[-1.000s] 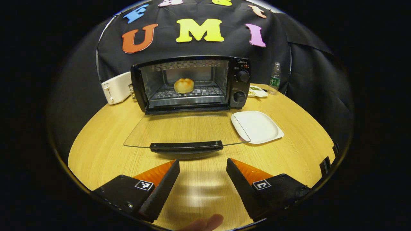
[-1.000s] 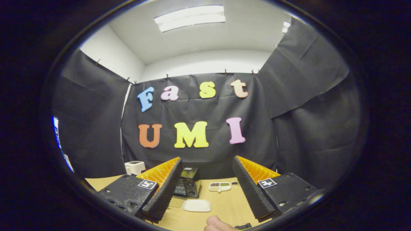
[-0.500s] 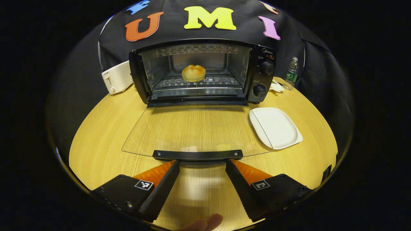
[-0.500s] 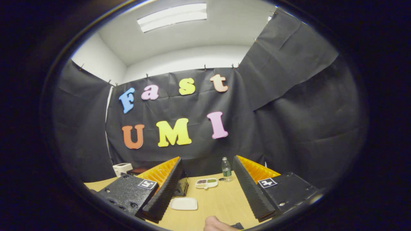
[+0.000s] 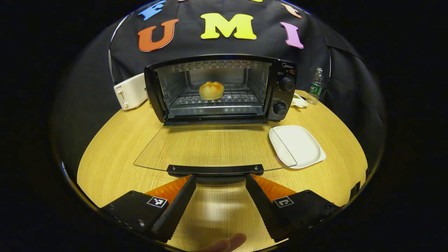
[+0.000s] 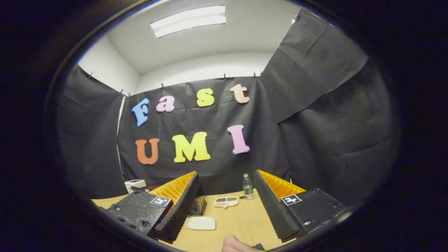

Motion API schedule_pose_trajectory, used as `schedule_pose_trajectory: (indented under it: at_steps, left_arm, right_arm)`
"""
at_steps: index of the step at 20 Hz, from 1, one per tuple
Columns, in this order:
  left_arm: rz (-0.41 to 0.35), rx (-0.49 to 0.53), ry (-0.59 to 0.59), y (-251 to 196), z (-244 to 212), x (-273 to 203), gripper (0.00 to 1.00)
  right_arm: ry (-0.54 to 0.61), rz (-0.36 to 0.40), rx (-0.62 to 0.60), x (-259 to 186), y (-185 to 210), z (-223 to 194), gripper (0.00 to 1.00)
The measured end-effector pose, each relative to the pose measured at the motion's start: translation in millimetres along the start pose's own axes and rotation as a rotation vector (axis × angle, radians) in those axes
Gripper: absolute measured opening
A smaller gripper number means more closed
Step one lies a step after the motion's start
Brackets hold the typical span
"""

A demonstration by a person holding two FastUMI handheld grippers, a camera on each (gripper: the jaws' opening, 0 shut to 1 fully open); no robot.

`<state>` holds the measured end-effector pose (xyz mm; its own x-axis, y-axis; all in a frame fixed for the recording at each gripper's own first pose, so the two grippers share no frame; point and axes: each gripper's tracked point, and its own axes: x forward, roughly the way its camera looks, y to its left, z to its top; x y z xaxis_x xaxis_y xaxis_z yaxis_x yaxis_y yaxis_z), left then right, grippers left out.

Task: Open the electric oven with the left hand, put the food in, and close the electric oven.

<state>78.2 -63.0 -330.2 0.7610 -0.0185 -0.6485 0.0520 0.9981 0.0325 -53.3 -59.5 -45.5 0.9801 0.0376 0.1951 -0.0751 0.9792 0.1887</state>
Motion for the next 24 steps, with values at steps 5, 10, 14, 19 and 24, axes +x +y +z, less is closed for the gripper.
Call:
schedule_pose_trajectory:
  at_steps: [5, 10, 14, 19, 24]
  left_arm:
    - [0.003, 0.001, -0.033, 1.7, 13.1, -5.7, 0.95]
    - [0.003, 0.014, -0.045, 2.2, 22.7, -10.9, 0.95]
    - [0.007, 0.036, -0.076, 2.2, 35.9, -15.9, 0.95]
    - [0.015, 0.06, -0.121, 1.7, 57.7, -21.8, 0.95]
    - [0.029, 0.087, -0.202, 4.8, 98.4, -24.4, 0.96]
  right_arm:
    - [0.003, 0.015, 0.003, 0.4, 6.6, -2.3, 0.95]
    - [0.028, 0.015, 0.013, 5.4, 4.8, -10.9, 0.96]
    - [0.046, 0.028, 0.011, 6.1, 6.7, -14.7, 0.95]
    - [0.067, 0.032, 0.02, 10.2, 6.8, -21.5, 0.96]
    - [0.072, 0.026, 0.022, 12.4, 4.1, -23.2, 0.96]
